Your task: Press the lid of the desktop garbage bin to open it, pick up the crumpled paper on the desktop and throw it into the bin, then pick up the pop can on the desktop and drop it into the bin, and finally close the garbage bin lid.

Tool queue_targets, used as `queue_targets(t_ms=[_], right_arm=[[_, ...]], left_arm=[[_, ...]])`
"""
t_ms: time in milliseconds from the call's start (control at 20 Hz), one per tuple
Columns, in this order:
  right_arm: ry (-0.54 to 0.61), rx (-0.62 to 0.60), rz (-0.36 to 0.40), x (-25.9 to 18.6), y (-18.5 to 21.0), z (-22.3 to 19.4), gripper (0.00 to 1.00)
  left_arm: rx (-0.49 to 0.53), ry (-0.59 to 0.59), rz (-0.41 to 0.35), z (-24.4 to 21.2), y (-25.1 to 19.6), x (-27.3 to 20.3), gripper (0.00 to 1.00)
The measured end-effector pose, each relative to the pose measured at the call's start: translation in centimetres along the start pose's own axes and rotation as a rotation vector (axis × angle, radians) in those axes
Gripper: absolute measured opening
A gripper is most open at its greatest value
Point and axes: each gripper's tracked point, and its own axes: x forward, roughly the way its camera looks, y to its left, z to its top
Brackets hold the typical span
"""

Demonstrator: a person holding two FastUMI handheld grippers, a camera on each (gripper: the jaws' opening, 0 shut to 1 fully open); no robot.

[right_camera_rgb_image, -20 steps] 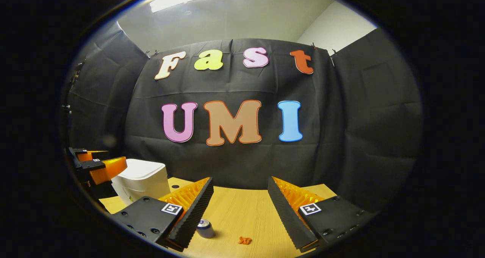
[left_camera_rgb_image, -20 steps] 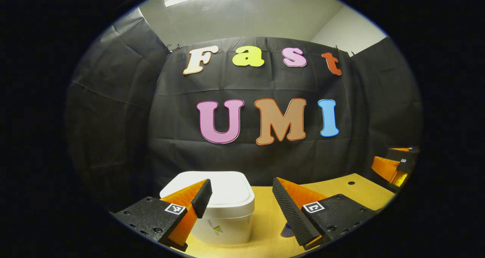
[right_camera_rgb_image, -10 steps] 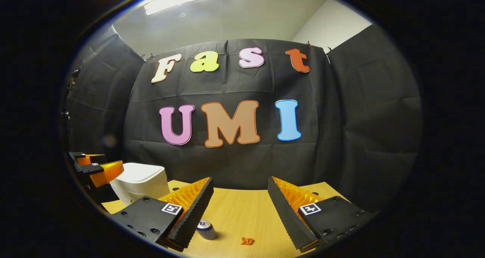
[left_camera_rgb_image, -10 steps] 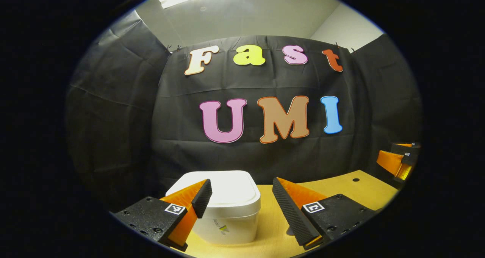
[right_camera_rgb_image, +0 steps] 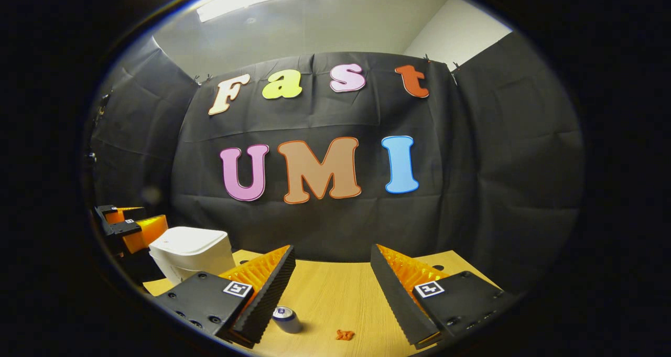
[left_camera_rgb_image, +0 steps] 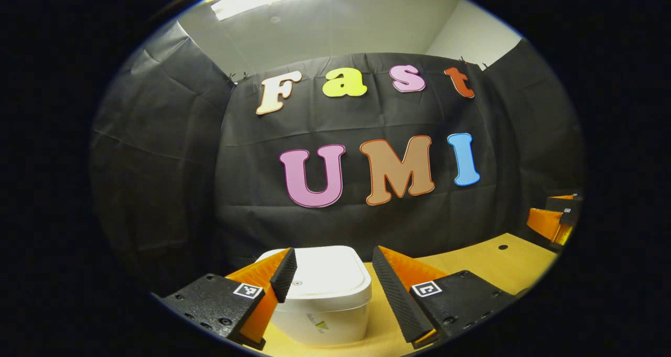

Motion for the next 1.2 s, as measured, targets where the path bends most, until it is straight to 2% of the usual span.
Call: queue_targets(t_ms=[50,250,350,500,650,700,750,800,950,1200], right_arm=[[0.003,0.002,0.002,0.0,0.0,-0.1,0.96],[0.007,0.001,0.003,0.1,-0.1,-0.1,0.99],[0.006,-0.003,0.002,0.1,-0.1,0.0,0.99],[0.008,-0.011,-0.001,0.1,-0.2,-0.2,0.99],[0.014,-0.019,-0.006,0.1,-0.4,-0.1,0.96],[0.014,-0.021,-0.009,0.2,-0.5,-0.2,0.96],[0.016,-0.024,-0.011,0.2,-0.5,-0.2,0.99],[0.019,-0.026,-0.013,0.3,-0.5,-0.4,0.96],[0.028,-0.029,-0.018,0.6,-0.7,-0.6,0.96],[0.045,-0.036,-0.018,1.2,-0.5,-0.9,0.96]], left_arm=[[0.001,0.001,0.001,-0.1,0.0,0.0,0.83],[0.001,0.011,0.000,-0.3,0.1,0.4,0.68],[0.005,0.011,0.006,-0.4,0.5,1.0,0.49],[0.020,0.011,0.011,-0.6,0.8,1.4,0.27],[0.025,0.015,0.023,-1.0,1.2,2.0,0.09],[0.023,0.023,0.020,-1.2,1.2,2.4,0.10],[0.023,0.034,0.018,-1.5,1.2,2.5,0.00],[0.027,0.045,0.023,-2.0,1.3,2.7,0.00],[0.027,0.079,0.023,-3.2,1.6,3.1,0.00],[-0.027,0.192,0.007,-6.5,2.0,4.0,0.00]])
